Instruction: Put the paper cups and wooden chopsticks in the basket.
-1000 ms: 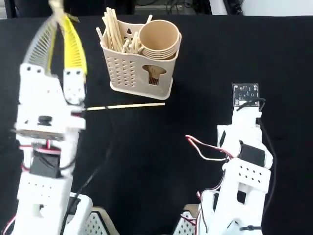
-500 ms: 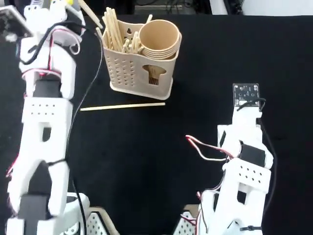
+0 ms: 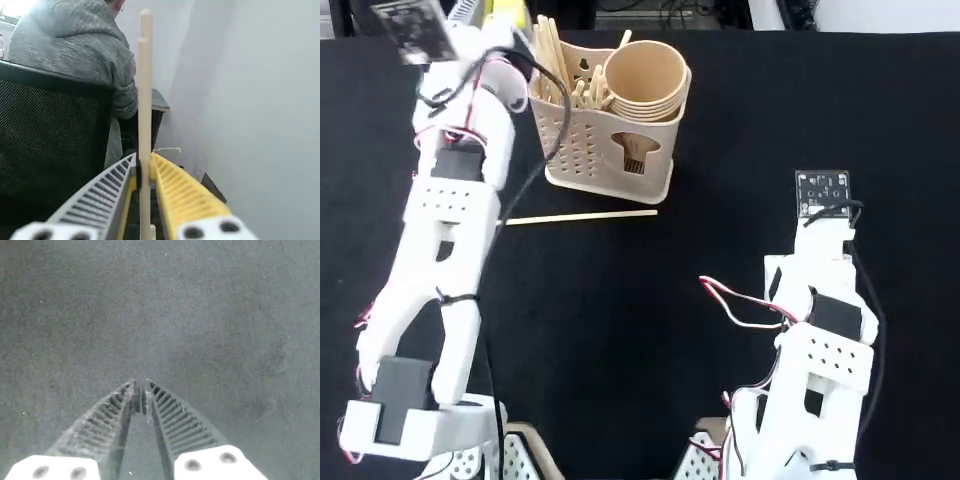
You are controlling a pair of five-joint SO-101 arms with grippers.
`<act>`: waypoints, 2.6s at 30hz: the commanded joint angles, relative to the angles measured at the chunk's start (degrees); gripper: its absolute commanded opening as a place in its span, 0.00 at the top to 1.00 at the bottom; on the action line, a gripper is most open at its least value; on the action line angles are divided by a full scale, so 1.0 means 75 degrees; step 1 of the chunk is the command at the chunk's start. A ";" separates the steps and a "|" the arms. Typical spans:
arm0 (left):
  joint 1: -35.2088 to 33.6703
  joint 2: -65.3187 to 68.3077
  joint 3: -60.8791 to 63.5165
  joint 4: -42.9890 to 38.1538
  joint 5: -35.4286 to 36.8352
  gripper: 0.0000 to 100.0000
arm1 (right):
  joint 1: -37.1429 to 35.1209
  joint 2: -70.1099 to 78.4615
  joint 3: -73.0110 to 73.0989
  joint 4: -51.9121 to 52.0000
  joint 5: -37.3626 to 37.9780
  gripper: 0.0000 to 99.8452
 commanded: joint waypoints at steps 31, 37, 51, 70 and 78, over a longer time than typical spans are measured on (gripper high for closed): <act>0.0545 -0.4888 0.3112 0.4021 -0.2837 0.78 | -0.0129 -0.0053 0.0111 -0.0434 0.0059 0.97; 0.0545 -0.6517 0.3182 0.4396 -0.1864 0.78 | -0.0129 -0.0053 0.0111 -0.0422 0.0059 0.97; 0.0639 -0.7068 0.3065 0.9108 -0.7607 0.78 | -0.0129 -0.0053 0.0111 -0.0422 0.0059 0.97; 0.1940 -0.4677 0.6640 0.4935 -1.0151 0.77 | -0.0105 -0.0064 0.0111 -0.0410 0.0059 0.97; 0.2596 -0.0363 0.2233 0.7525 -0.8967 0.78 | -0.0070 -0.0064 0.0100 -0.0410 0.0059 0.97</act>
